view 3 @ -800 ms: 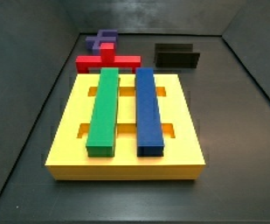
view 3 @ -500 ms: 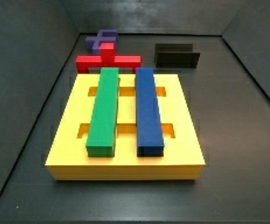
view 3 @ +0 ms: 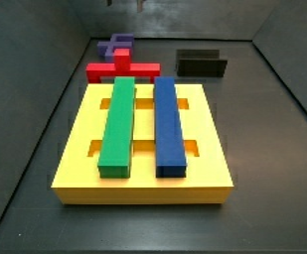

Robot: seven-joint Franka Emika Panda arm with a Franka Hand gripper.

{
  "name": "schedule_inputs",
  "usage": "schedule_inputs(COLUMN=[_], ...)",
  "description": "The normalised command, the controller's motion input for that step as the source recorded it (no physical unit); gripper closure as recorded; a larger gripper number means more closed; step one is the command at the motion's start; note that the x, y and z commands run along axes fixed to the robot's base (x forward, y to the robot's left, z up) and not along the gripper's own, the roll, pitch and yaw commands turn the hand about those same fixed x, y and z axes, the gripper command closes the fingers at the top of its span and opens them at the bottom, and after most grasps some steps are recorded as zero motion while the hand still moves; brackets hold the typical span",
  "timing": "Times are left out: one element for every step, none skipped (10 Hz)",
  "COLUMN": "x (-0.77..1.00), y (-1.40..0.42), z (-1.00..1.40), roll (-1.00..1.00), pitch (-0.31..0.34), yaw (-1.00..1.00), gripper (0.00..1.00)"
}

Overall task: Pick up the purple object. Move up. Place the purple object on the fixture. Regrasp the purple object. Move to above the board. Insert the purple object.
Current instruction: Pick up the purple object.

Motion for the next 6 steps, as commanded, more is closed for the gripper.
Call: schedule_inputs(x=[-0.53,-0.49,-0.43,-0.43,-0.44,-0.44], y=[0.16,0.13,0.11,0.12,0.13,0.13], z=[-0.28,-0.32,-0.35,-0.35,-0.35,-0.35], roll=[0.0,0.0,0.0,0.0,0.0,0.0], pitch=[-0.066,-0.044,-0.023,-0.021,-0.024,-0.024], yaw=[-0.76,-0.8,-0.83,-0.83,-0.82,-0.82], gripper=[0.0,0.0,0.0,0.0,0.0,0.0])
